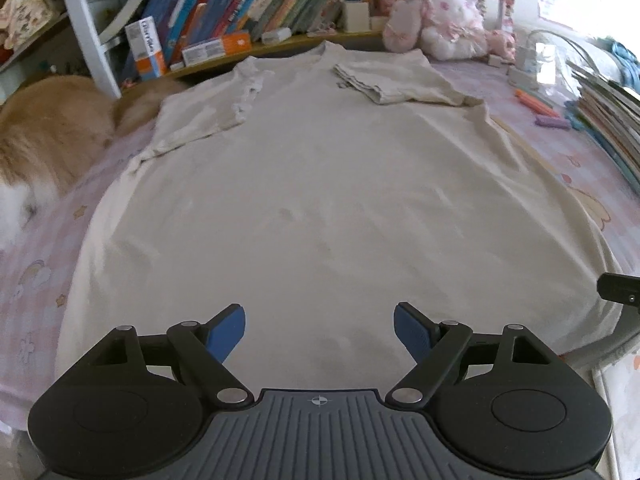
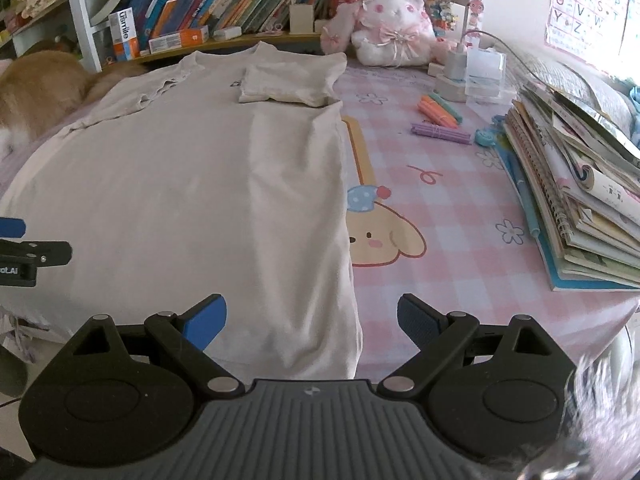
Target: Fold clothes
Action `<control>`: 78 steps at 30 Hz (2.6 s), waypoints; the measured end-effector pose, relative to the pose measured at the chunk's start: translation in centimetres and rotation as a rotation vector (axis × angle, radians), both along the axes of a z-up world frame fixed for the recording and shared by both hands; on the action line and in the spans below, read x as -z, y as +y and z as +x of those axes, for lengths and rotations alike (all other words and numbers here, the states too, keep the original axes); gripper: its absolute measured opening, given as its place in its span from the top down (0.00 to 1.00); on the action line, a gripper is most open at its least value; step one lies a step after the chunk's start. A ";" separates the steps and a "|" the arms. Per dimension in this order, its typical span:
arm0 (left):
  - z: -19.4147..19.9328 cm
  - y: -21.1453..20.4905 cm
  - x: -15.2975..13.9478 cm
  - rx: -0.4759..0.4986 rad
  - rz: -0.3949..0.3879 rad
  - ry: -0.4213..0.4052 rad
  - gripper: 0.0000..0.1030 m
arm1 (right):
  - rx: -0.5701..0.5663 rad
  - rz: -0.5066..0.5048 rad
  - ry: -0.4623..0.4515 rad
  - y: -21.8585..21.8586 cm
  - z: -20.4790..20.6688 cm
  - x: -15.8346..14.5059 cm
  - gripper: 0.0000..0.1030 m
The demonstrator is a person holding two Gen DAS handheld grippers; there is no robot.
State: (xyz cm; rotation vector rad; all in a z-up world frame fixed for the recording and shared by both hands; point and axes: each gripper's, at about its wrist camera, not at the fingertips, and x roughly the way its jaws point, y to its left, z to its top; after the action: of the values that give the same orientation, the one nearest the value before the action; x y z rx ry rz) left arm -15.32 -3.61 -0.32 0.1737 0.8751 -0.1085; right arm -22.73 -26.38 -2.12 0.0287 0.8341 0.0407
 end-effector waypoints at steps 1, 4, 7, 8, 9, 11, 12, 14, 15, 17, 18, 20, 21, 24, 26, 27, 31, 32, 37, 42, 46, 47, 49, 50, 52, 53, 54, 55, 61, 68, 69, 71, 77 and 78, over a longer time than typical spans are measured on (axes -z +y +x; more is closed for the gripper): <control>-0.1 0.3 -0.2 -0.010 0.004 -0.019 0.19 | 0.009 0.006 -0.003 -0.2 0.1 -0.1 0.10; -0.6 1.3 -0.6 -0.038 0.028 -0.076 0.19 | 0.044 0.037 -0.005 -1.1 0.2 0.0 0.10; -0.8 2.4 -0.6 -0.075 0.052 -0.082 0.19 | 0.068 0.053 0.028 -1.9 0.7 0.5 0.10; -0.9 2.9 -0.6 -0.095 0.053 -0.082 0.19 | 0.072 0.053 0.036 -2.2 0.8 0.6 0.10; -1.1 3.4 -0.5 -0.116 0.052 -0.082 0.19 | 0.073 0.049 0.032 -2.3 0.9 0.6 0.10; -1.5 4.5 -0.4 -0.160 0.052 -0.078 0.19 | 0.077 0.038 0.021 -2.6 0.9 0.5 0.10; -1.7 5.1 -0.3 -0.184 0.054 -0.073 0.19 | 0.082 0.034 0.018 -2.7 0.9 0.5 0.11; -2.2 6.2 0.0 -0.233 0.059 -0.059 0.19 | 0.085 0.035 0.016 -3.0 0.9 0.6 0.13; -2.4 6.8 0.1 -0.258 0.060 -0.053 0.19 | 0.084 0.035 0.015 -3.0 1.0 0.6 0.13; -2.7 8.1 0.4 -0.306 0.062 -0.041 0.19 | 0.080 0.033 0.013 -3.1 1.1 0.8 0.13; -2.8 8.7 0.5 -0.328 0.066 -0.037 0.19 | 0.078 0.031 0.008 -3.1 1.1 0.7 0.16; -3.0 9.8 0.6 -0.370 0.076 -0.028 0.19 | 0.074 0.028 -0.002 -3.1 1.0 0.7 0.21; -3.1 10.3 0.7 -0.389 0.079 -0.024 0.19 | 0.073 0.028 -0.005 -3.2 1.0 0.7 0.23; -3.3 11.9 0.8 -0.424 0.043 -0.005 0.19 | 0.071 0.034 -0.009 -3.3 0.9 0.8 0.37; -3.5 12.9 0.8 -0.445 0.007 0.004 0.19 | 0.073 0.052 -0.002 -3.5 0.9 0.9 0.45; -3.6 13.5 0.9 -0.459 -0.010 0.010 0.19 | 0.075 0.065 0.001 -3.6 0.9 0.9 0.49; -4.1 15.5 1.4 -0.511 -0.047 0.045 0.19 | 0.086 0.124 0.024 -4.2 0.9 1.0 0.52; -4.2 15.8 1.4 -0.518 -0.050 0.054 0.19 | 0.085 0.134 0.032 -4.4 0.8 1.0 0.52; -4.7 17.4 1.6 -0.526 -0.099 0.087 0.19 | 0.092 0.196 0.079 -5.2 0.3 1.0 0.52; -5.5 18.6 2.1 -0.555 -0.205 0.111 0.19 | 0.135 0.280 0.144 -6.7 -0.2 1.5 0.52; -6.1 20.3 3.0 -0.598 -0.315 0.147 0.19 | 0.182 0.373 0.219 -7.6 -0.1 2.6 0.52; -6.1 20.9 3.2 -0.613 -0.346 0.153 0.19 | 0.196 0.394 0.234 -7.8 0.0 2.8 0.52; -6.1 22.0 3.4 -0.646 -0.396 0.157 0.19 | 0.223 0.439 0.263 -8.2 0.1 3.2 0.51; -6.0 22.5 3.5 -0.663 -0.414 0.153 0.19 | 0.238 0.465 0.275 -8.4 0.2 3.4 0.51; -6.0 23.8 3.6 -0.696 -0.450 0.146 0.19 | 0.253 0.516 0.297 -8.8 0.5 3.8 0.51; -6.0 24.4 3.6 -0.710 -0.467 0.147 0.19 | 0.258 0.538 0.305 -8.9 0.7 3.9 0.51; -6.0 24.9 3.6 -0.718 -0.484 0.148 0.19 | 0.256 0.555 0.313 -8.9 0.8 4.0 0.51; -5.8 25.5 3.7 -0.720 -0.501 0.152 0.19 | 0.254 0.567 0.318 -8.9 1.0 4.1 0.51; -4.0 28.1 4.6 -0.692 -0.566 0.195 0.19 | 0.231 0.598 0.351 -8.8 2.6 4.5 0.47; -2.0 28.1 5.5 -0.611 -0.656 0.241 0.19 | 0.221 0.624 0.403 -9.2 3.9 5.1 0.40; -1.7 28.0 5.7 -0.596 -0.661 0.253 0.19 | 0.224 0.637 0.409 -9.4 4.1 5.3 0.37; -1.2 27.9 6.0 -0.580 -0.676 0.269 0.19 | 0.235 0.675 0.424 -9.7 4.4 5.8 0.36; -0.6 28.3 6.3 -0.559 -0.720 0.307 0.20 | 0.222 0.780 0.458 -9.9 5.3 7.1 0.33; -0.5 28.5 6.2 -0.556 -0.725 0.311 0.20 | 0.211 0.781 0.459 -9.9 5.4 7.1 0.33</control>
State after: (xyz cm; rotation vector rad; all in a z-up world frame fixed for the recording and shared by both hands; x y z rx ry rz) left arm -15.83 24.86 -6.55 -0.7795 1.1102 0.0742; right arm -17.35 -36.25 -9.24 0.8873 1.2262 0.1638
